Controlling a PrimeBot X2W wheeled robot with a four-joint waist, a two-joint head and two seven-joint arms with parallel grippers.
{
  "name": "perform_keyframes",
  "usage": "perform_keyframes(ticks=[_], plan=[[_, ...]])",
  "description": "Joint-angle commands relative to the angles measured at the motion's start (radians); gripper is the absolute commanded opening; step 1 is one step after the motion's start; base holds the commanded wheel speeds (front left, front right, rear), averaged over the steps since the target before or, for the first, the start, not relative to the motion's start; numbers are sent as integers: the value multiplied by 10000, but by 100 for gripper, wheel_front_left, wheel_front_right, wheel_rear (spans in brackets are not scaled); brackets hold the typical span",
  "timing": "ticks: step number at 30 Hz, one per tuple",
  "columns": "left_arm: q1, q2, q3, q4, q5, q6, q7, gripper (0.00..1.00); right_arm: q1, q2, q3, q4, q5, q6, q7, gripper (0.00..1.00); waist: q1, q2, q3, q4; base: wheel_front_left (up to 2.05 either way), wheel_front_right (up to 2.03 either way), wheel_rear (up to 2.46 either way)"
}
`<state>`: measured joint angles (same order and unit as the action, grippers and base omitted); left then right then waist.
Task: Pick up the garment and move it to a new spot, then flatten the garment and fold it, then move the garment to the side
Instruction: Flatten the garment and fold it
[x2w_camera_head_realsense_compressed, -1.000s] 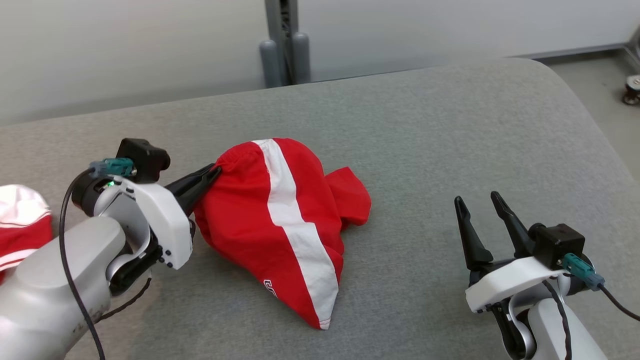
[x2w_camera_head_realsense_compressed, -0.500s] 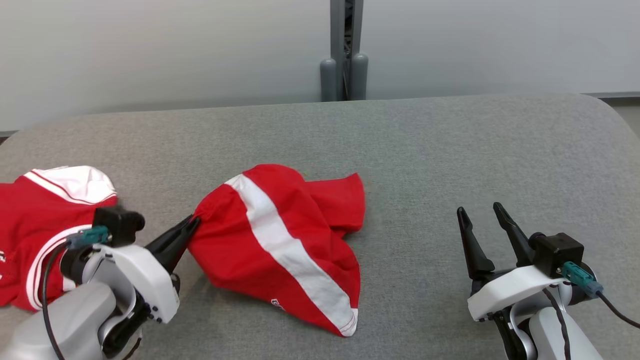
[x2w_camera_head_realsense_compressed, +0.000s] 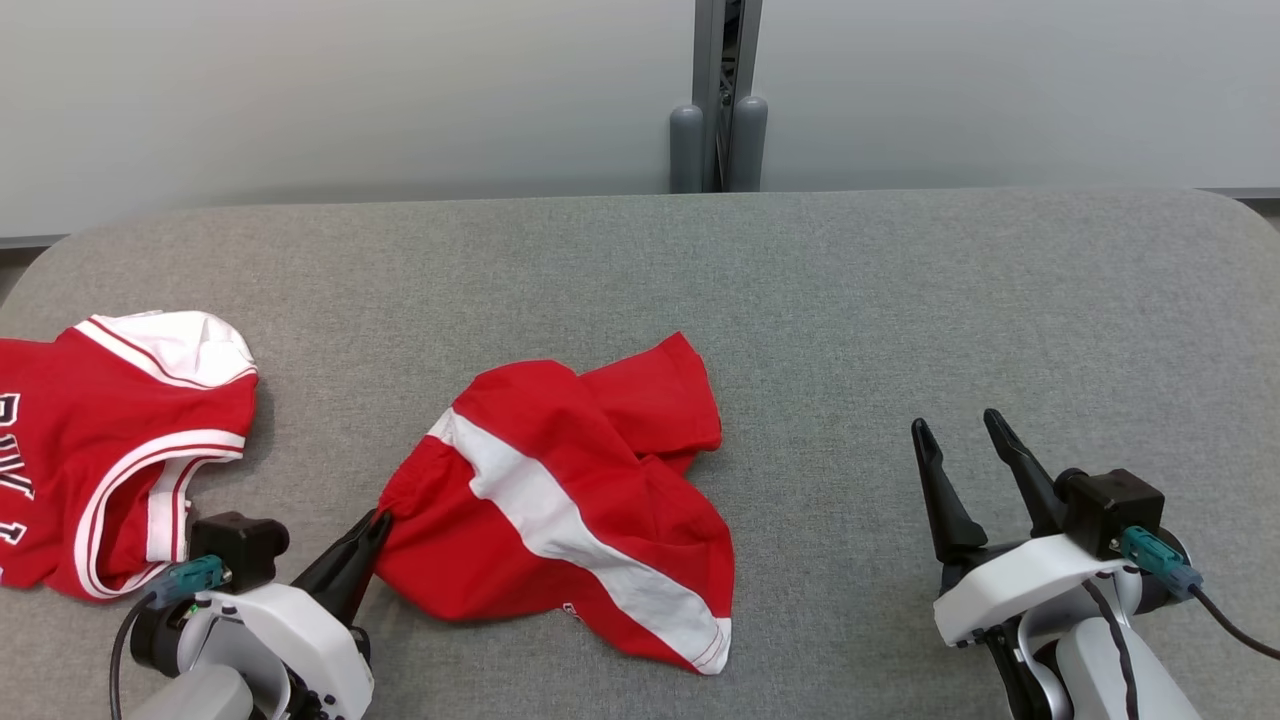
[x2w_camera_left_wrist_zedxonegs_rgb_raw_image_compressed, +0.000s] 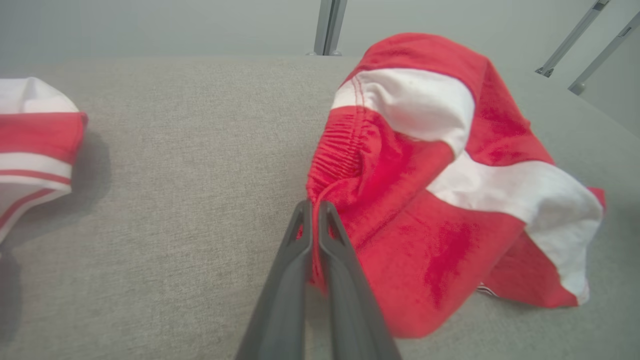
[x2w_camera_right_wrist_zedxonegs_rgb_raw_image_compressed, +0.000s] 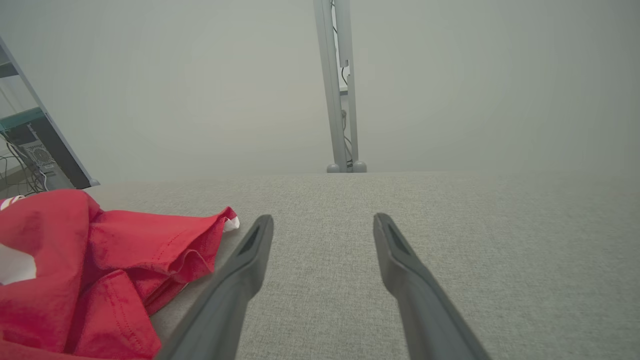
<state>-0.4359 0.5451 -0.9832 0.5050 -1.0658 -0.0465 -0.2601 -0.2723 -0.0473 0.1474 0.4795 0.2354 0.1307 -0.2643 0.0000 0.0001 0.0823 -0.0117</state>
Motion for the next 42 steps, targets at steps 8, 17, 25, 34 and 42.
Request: perform_keyframes(ticks=[8,17,25,34,42], plan=[[1206,-619,1859,-20,1179,285,-56,0,7,-57,82,116,-25,1,-17,100,0,-1,-33,-28,0,0,0],[2415,-1165,3193,-188,2035,233,-57,0,116,-57,98,143,48,1,-17,100,0,-1,-49,91,0,0,0],[2704,-1840,4455,-395,2956,-49,-58,100,148,-59,105,128,79,1,-17,100,0,-1,-73,314,0,0,0],[3289,-2726,6799,-1836,4706,-323,-57,100,83,-59,94,30,-49,1,-17,100,0,-1,-69,349,0,0,0],[3800,-3598,8715,-2760,6514,-438,-49,100,134,-57,-165,-62,-127,1,-17,100,0,-1,-205,95,0,0,0]])
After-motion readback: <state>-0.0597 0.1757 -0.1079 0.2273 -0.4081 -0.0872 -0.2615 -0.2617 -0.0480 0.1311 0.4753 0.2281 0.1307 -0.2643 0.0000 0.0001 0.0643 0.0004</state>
